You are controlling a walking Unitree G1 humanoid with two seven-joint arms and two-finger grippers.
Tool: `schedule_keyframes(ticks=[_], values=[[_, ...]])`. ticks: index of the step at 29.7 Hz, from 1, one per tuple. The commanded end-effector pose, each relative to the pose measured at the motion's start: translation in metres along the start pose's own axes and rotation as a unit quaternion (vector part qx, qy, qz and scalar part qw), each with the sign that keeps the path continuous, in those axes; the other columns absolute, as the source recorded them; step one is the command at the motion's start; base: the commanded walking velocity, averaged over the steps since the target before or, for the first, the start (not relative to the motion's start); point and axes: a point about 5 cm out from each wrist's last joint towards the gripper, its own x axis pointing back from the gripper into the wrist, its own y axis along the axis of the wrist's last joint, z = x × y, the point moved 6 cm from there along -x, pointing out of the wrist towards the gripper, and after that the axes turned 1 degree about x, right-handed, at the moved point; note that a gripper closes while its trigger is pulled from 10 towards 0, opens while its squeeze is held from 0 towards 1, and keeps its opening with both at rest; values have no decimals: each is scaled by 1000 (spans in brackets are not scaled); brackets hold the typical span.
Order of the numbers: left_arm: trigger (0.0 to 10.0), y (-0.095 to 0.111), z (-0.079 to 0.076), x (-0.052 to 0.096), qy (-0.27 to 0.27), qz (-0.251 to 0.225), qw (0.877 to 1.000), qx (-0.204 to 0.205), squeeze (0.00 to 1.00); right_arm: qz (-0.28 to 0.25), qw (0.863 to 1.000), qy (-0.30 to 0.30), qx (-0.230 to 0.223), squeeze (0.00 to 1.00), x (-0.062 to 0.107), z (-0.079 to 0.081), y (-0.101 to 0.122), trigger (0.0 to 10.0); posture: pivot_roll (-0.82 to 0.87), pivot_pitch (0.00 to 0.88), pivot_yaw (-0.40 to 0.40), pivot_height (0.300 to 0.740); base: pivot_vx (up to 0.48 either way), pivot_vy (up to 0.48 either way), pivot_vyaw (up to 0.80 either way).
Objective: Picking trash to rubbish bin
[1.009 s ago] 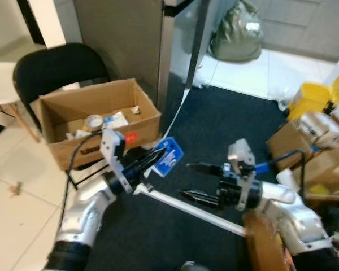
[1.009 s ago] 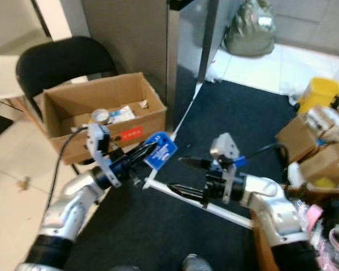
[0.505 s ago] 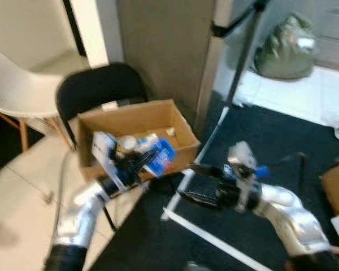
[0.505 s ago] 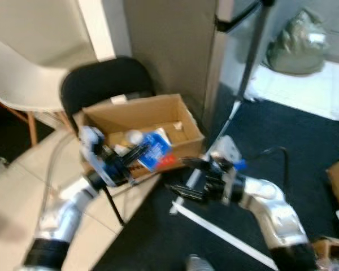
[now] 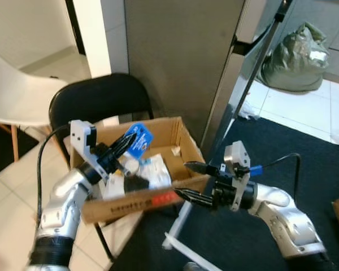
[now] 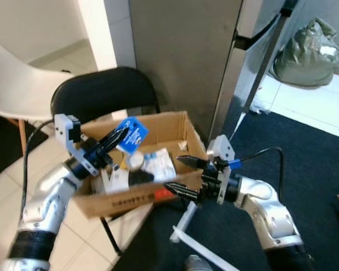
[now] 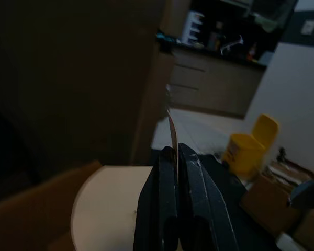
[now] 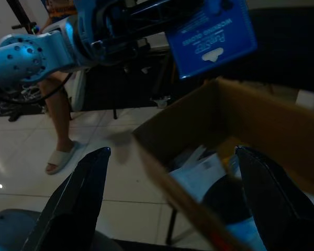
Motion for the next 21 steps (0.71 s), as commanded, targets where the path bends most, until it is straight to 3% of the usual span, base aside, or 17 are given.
schedule_keyframes(ticks=[1,6,11,12,14,17,21], values=[[10000,-4,4,5,10,5,1000,3,0,2,1000,6,-3,0,-4,2,-1,10000,23,0,7,740,480,0,0],[10000,-6,4,2,17,4,1000,11,0,4,1000,5,0,0,-4,2,-1,10000,23,0,7,740,315,0,0],[10000,-12,10,2,43,12,999,12,0,7,1000,4,1,0,-3,2,-1,10000,20,0,3,740,0,0,0],[10000,-22,22,4,82,31,996,21,0,11,1000,5,3,0,-2,3,-2,10000,21,0,0,740,0,0,0],[10000,-31,30,7,112,47,992,26,0,14,1000,7,4,0,-2,3,-2,10000,19,0,1,740,0,0,0],[10000,-34,34,8,125,54,990,26,0,15,1000,6,5,0,-1,3,-2,10000,20,0,0,740,0,0,0],[10000,-47,39,12,148,71,984,70,0,22,1000,6,7,0,-1,3,-3,10000,18,0,0,740,0,0,0]])
